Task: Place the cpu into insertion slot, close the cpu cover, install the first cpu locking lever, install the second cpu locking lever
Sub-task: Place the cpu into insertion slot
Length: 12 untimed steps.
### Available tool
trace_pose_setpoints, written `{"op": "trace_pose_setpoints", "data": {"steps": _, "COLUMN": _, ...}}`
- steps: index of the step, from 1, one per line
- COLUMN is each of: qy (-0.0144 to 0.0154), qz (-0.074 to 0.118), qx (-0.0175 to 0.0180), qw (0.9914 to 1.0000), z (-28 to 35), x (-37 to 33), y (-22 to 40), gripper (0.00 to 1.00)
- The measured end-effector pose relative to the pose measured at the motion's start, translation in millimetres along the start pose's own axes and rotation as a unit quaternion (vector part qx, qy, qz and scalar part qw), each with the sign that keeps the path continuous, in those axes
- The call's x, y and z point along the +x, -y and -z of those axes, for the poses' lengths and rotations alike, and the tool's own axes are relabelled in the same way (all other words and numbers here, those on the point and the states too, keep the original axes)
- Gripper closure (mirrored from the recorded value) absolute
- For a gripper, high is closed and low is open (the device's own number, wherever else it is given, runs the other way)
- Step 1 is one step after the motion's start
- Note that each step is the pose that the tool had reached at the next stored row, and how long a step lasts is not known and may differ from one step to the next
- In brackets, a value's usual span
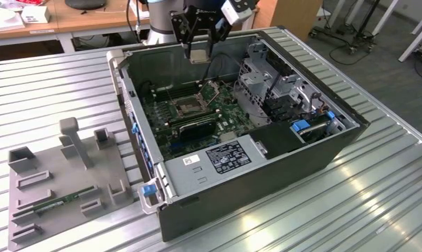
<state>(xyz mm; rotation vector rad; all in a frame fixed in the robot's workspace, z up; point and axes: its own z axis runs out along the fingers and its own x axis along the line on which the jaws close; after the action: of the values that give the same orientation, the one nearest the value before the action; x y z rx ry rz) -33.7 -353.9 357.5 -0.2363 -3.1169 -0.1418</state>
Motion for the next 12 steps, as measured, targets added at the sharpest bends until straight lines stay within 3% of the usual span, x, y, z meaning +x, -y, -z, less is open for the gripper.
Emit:
{"op": "trace_pose_setpoints", "data": {"steps": 3, "qy": 0.0013, "qz": -0.015, "qx": -0.0003, "qw": 0.99989, "z": -0.1, "x": 0.0, "y": 0.0, "gripper": 0.46}}
{"op": "trace_pose_setpoints", "data": {"steps": 12, "qy": 0.0014, "qz": -0.016, "qx": -0.0003, "qw": 0.99987, "z": -0.1, "x": 0.0, "y": 0.0, "gripper": 0.46}}
